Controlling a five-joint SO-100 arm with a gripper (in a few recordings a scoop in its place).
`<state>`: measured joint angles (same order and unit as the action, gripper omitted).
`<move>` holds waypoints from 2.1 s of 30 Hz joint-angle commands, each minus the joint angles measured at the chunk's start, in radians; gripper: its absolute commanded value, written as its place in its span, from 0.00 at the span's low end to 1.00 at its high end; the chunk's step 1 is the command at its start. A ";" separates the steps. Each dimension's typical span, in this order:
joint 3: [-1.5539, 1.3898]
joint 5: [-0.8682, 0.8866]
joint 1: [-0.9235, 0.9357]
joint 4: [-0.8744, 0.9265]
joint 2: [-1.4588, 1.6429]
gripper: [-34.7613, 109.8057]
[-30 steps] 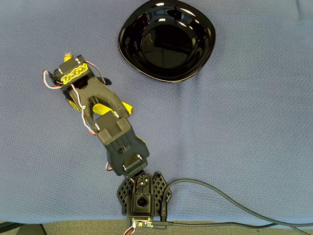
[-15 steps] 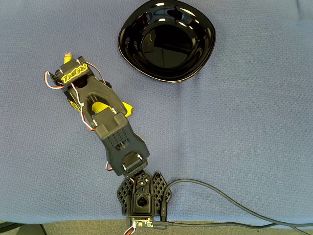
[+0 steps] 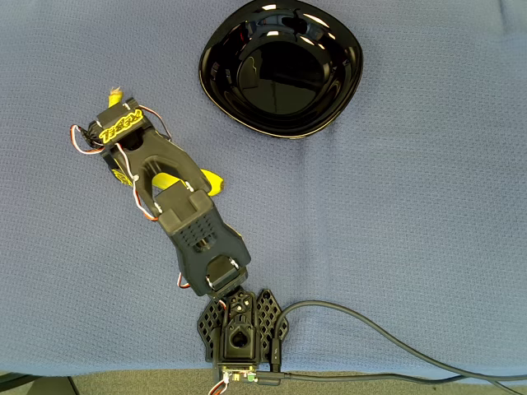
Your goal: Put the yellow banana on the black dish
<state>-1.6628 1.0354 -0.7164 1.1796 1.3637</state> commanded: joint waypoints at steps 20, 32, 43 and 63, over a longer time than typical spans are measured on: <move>-0.032 -0.003 0.009 -0.055 0.051 0.24; 0.029 -0.003 0.025 0.097 0.215 0.24; 0.021 -0.140 0.038 0.175 0.437 0.24; 0.017 -0.360 0.431 0.198 0.569 0.24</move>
<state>-1.6981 0.6734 -0.3543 1.3683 1.8377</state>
